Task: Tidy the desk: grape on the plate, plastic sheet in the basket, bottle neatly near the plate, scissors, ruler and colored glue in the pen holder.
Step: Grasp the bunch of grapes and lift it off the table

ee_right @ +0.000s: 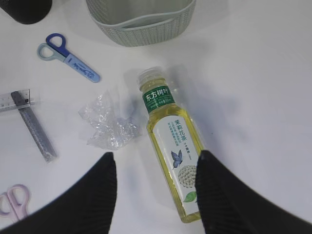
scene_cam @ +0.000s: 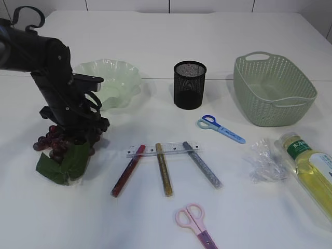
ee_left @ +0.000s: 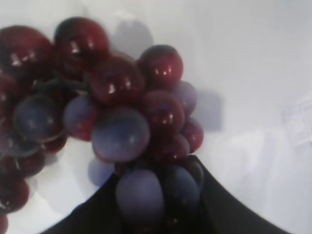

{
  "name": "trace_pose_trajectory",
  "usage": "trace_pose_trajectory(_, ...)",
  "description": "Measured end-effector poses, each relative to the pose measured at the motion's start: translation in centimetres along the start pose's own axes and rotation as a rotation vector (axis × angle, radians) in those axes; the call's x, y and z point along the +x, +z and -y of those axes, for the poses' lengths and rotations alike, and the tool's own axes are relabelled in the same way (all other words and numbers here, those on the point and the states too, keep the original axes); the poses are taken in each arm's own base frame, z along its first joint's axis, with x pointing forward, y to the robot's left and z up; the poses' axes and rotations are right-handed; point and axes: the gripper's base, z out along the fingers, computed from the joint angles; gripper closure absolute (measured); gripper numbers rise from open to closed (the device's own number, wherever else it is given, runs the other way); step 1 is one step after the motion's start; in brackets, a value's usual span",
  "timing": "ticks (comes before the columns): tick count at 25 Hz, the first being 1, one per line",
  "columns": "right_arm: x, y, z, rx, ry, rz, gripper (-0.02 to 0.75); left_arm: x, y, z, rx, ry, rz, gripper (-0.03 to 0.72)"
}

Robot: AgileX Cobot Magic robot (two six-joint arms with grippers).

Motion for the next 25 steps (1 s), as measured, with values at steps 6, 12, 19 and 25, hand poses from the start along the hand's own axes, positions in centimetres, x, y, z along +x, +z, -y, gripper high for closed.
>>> trace_pose_trajectory(6, 0.0, 0.0, 0.0, 0.000, -0.002, 0.000, 0.321, 0.2, -4.0, 0.0, -0.006, 0.010, 0.027, 0.482)
trace_pose_trajectory(12, 0.0, 0.0, 0.0, 0.000, -0.002, 0.000, 0.321, 0.7, -11.3, 0.5, -0.003, 0.026, 0.170, 0.484)
trace_pose_trajectory(19, 0.0, 0.0, 0.0, 0.000, -0.002, 0.000, 0.321, 1.9, -20.3, 0.4, -0.025, 0.048, 0.468, 0.485)
trace_pose_trajectory(25, 0.1, 0.0, 0.0, 0.001, -0.007, -0.008, 0.321, 0.4, -22.2, 0.5, -0.020, 0.030, 0.648, 0.485)
